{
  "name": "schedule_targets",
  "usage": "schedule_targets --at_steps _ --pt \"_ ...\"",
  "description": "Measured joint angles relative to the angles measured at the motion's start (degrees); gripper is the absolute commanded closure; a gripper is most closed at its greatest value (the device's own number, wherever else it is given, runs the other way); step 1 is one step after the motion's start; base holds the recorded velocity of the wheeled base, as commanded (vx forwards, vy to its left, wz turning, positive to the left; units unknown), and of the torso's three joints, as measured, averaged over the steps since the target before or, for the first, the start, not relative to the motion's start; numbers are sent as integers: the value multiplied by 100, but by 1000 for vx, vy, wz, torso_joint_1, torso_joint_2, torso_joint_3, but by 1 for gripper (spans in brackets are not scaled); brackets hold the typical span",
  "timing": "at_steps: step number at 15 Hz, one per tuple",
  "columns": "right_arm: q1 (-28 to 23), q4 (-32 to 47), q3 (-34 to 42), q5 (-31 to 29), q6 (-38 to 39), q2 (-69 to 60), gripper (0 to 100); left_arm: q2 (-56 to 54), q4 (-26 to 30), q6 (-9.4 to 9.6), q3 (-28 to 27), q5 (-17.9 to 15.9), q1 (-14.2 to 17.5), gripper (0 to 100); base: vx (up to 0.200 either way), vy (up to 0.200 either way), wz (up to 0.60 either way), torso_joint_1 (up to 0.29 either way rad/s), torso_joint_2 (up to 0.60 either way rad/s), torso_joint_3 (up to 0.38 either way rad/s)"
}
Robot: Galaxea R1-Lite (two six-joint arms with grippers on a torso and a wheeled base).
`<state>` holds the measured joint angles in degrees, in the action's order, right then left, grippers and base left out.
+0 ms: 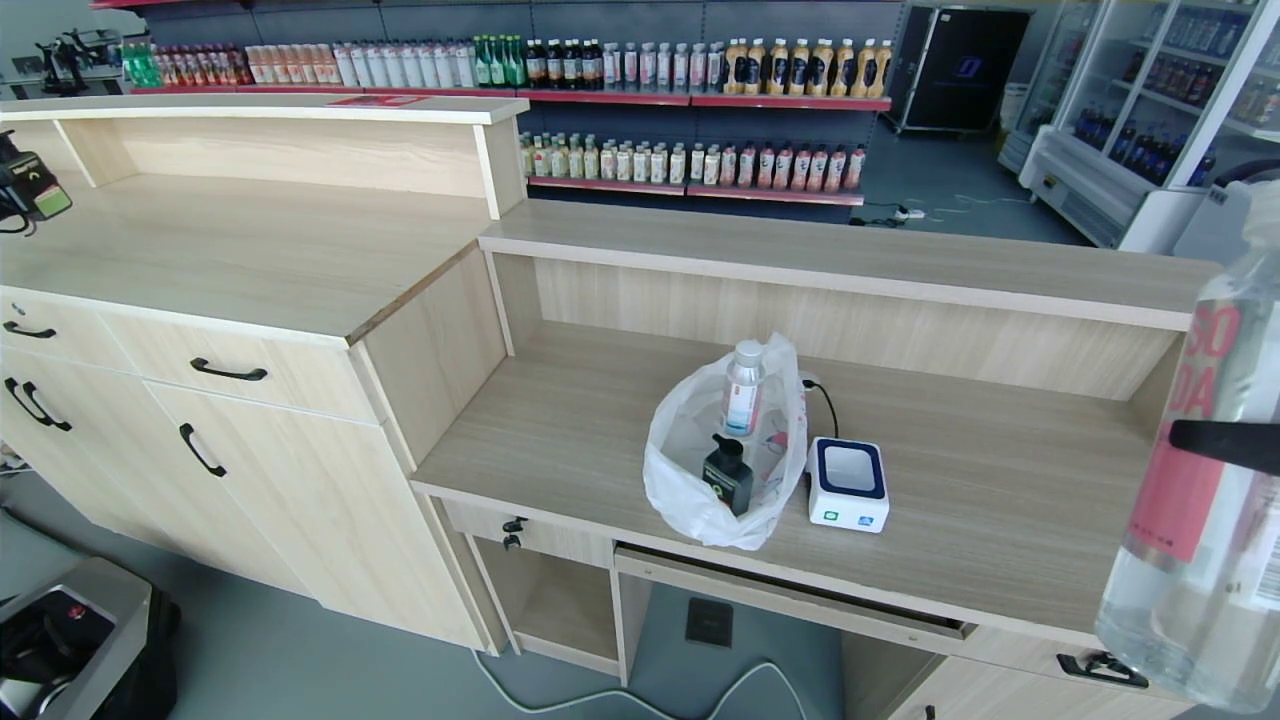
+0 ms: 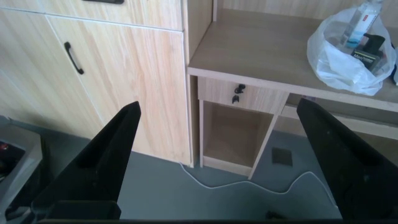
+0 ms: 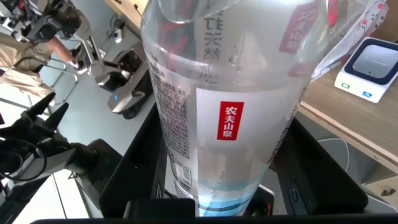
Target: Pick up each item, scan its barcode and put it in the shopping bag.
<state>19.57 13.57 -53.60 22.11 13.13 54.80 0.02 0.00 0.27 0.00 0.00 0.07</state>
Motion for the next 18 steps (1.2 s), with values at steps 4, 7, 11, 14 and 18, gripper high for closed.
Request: schedule_targets --at_steps 4,7,11,14,18 --pt "121 6 52 -96 94 -83 100 0 0 -2 0 0 0 0 0 0 0 0 0 0" --pt "140 22 168 -116 110 -182 100 0 0 0 0 0 2 0 0 0 0 0 0 0" --pt "143 55 190 -123 107 -234 100 0 0 0 0 0 -2 0 0 0 0 0 0 0" --pt "143 52 193 -123 105 -245 100 0 0 -2 0 0 -2 0 0 0 0 0 0 0" --pt "135 39 210 -132 99 -234 100 0 0 0 0 0 0 0 0 0 0 0 0 0"
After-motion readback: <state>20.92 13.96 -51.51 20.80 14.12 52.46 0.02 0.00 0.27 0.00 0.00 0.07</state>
